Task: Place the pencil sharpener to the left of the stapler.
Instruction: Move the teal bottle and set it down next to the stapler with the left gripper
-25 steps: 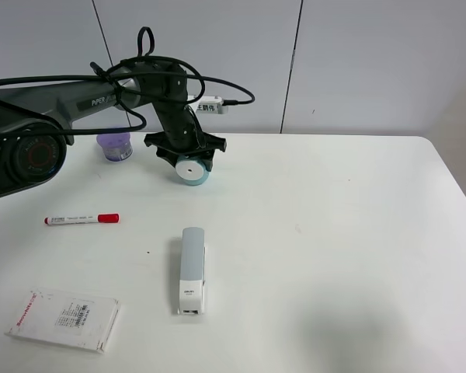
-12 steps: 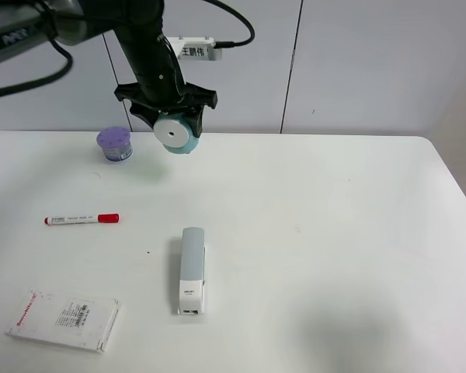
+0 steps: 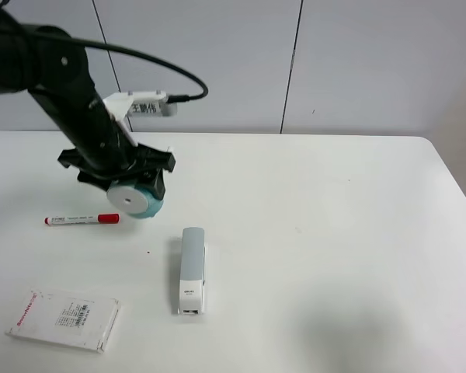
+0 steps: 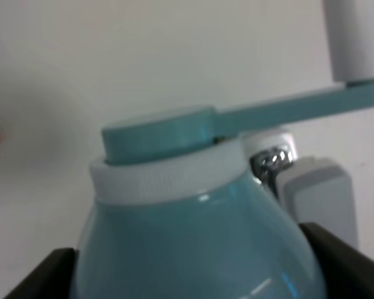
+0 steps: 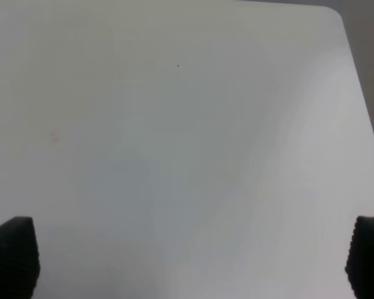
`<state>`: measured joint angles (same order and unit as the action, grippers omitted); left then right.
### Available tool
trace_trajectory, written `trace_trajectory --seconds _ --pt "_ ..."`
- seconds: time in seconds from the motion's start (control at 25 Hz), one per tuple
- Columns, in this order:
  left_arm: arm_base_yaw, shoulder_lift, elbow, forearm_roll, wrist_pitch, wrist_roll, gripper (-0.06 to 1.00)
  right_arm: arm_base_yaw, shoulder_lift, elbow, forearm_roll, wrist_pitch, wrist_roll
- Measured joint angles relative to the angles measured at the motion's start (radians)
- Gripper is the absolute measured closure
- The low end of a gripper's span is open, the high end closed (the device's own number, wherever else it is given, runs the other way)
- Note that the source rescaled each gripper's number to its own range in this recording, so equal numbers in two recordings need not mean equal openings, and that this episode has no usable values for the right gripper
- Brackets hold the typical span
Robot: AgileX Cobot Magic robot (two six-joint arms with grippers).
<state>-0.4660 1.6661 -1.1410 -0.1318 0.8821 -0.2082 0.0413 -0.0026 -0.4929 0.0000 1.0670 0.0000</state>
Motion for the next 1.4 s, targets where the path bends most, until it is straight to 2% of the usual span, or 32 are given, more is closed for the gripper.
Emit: trace_trajectory --seconds 0.16,0.32,0.52,0.76,1.04,1.4 --pt "0.0 -0.026 0.183 0.005 -0.108 0.0 0.92 0.0 0.0 0.0 0.0 0.0 0.0" --pt "-0.001 -0.03 0.28 0.008 -0.216 0.0 0.92 0.0 0.0 0.0 0.0 0.0 0.0" --pt "-0.005 -0.034 0.363 0.008 -0.299 0.0 0.92 0.0 0.0 0.0 0.0 0.0 0.0" --pt "-0.06 -0.034 0.39 -0.009 -0.374 -0.007 0.92 0.0 0.0 0.0 0.0 0.0 0.0" --pt "-0.064 0.001 0.391 -0.012 -0.411 -0.054 0.92 0.0 0.0 0.0 0.0 0.0 0.0" --pt "-0.064 0.06 0.392 -0.012 -0.438 -0.059 0.92 0.0 0.0 0.0 0.0 0.0 0.0"
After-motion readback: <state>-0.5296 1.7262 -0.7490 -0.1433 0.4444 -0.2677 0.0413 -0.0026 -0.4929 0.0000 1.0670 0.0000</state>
